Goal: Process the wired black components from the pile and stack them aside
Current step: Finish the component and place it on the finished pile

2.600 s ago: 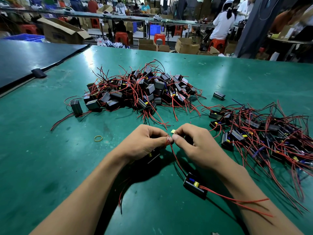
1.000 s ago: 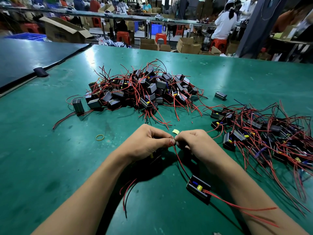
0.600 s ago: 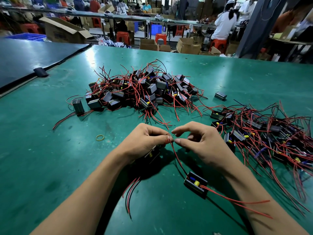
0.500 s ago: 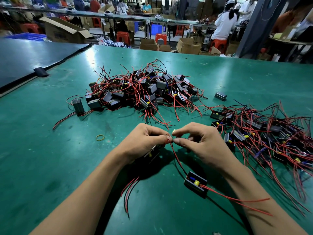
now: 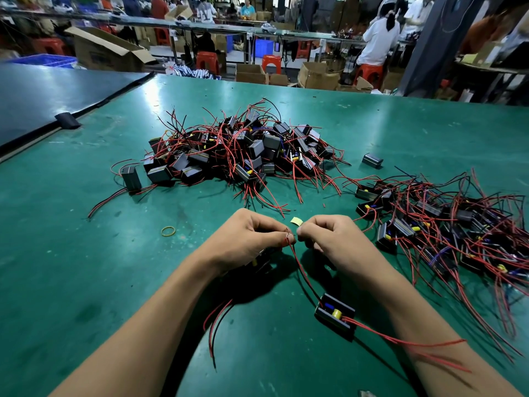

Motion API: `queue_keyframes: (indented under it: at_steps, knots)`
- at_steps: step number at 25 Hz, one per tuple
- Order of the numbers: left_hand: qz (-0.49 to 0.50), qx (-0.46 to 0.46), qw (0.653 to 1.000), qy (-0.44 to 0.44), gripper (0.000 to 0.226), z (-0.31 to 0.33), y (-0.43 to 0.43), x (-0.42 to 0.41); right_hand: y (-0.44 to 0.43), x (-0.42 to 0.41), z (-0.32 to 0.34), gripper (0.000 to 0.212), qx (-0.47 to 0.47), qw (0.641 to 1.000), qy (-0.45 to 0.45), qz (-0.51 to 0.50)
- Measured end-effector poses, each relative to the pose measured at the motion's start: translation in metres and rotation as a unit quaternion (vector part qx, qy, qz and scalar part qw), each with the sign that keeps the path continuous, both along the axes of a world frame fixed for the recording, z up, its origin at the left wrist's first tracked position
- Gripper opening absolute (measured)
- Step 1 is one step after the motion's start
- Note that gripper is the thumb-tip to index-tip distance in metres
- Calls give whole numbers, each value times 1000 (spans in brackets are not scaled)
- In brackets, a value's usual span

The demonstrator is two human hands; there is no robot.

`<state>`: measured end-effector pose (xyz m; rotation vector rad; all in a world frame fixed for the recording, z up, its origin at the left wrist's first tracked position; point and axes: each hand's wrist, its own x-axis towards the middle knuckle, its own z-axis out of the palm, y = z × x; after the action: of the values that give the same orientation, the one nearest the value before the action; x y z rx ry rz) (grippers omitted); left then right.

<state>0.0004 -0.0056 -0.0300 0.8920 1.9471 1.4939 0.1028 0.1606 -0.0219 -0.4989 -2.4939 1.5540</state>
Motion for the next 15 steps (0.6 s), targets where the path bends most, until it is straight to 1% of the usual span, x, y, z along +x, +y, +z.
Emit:
queue_keyframes:
  at_steps: [2,3,5,7,9,15]
  knots:
    - [4,3,1000,-5,6,0,-1,-1,1,3,2,19,-39,999,34,8]
    - [6,6,1000,-7,7,0,-1,-1,3,5,3,16,-41,997,59,12]
    - [14,18,1000,-12,8,1,-1,-1,6,8,5,11,-10,994,107,18]
    - [21,31,999,-29,9,1,-1,0,5,10,4,7,42,989,142,22]
    - [22,38,998,-41,9,2,-1,1,4,11,3,9,90,981,167,23]
    - [18,44,998,-49,7,1,-2,0,6,9,-1,19,123,974,183,47]
